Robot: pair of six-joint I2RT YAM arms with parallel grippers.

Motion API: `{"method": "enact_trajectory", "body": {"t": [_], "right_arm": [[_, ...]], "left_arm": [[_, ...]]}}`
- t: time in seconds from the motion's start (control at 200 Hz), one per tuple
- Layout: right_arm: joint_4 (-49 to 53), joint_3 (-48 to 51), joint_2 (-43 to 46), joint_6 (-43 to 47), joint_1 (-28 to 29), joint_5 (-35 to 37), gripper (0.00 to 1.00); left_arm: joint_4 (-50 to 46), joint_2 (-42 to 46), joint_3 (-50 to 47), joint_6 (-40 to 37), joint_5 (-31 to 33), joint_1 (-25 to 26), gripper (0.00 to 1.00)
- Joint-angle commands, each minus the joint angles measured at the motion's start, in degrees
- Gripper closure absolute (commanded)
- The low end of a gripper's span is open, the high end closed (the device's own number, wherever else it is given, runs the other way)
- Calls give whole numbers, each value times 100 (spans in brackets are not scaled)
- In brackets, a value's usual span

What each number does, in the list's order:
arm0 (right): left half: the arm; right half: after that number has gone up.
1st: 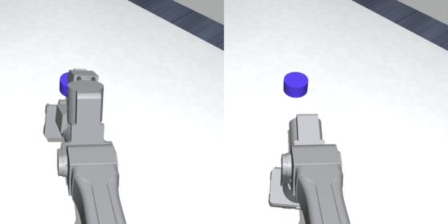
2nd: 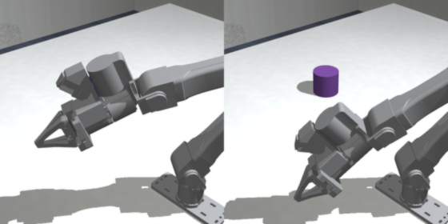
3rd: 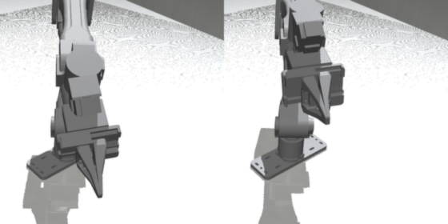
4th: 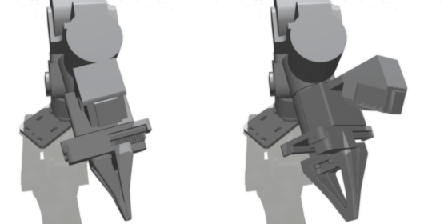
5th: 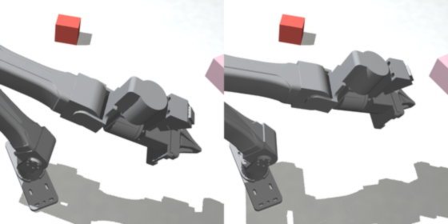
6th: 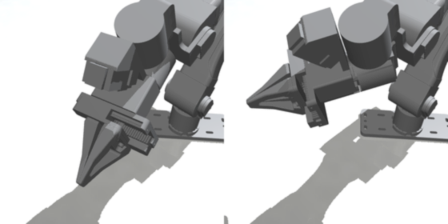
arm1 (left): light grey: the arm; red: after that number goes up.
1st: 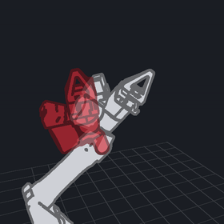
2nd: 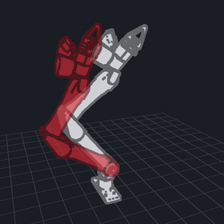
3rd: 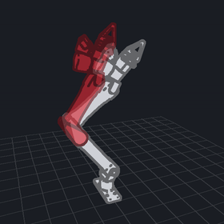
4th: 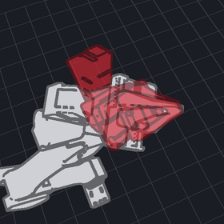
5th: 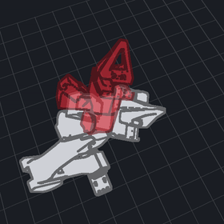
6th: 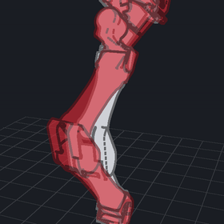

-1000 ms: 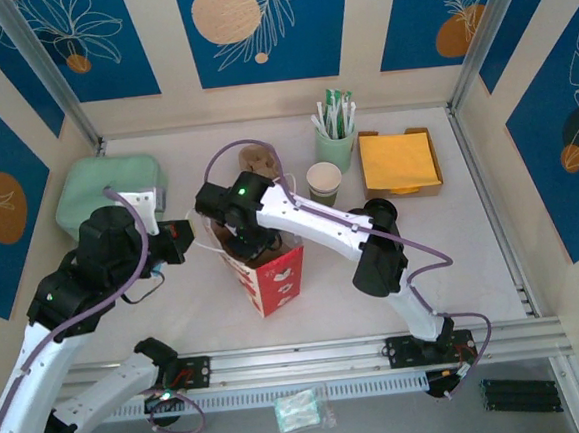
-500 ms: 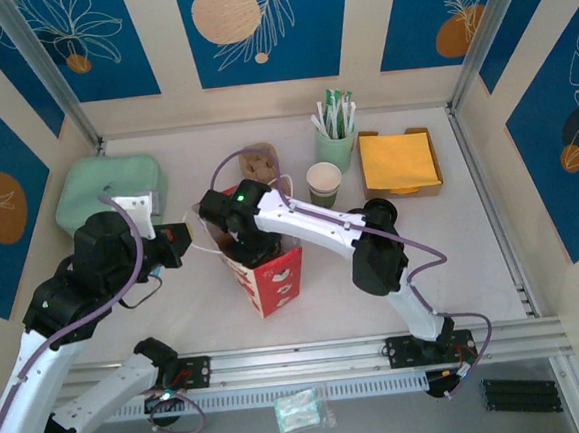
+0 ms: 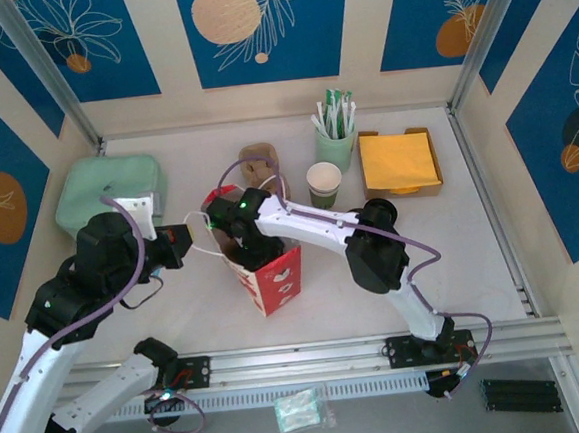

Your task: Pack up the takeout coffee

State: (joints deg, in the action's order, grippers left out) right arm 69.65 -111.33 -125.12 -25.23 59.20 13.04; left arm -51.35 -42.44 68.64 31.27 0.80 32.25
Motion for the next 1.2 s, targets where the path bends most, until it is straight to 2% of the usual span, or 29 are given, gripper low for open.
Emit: {"method": "enact_trajectory", "body": {"t": [0.0, 0.63, 0.885, 1.195], "right_arm": [[-101, 270, -175, -140, -33, -308, 71], [-419, 650, -325, -169, -106, -572, 58], [-101, 185, 37, -63, -106, -380, 43], [373, -689, 224, 87, -91, -232, 33]], "left_arm": [[193, 34, -91, 85, -110, -49, 100], [173, -13, -111, 72, -89, -51, 100], [161, -16, -139, 55, -35, -47, 100], [152, 29, -235, 44, 41, -45, 100]]}}
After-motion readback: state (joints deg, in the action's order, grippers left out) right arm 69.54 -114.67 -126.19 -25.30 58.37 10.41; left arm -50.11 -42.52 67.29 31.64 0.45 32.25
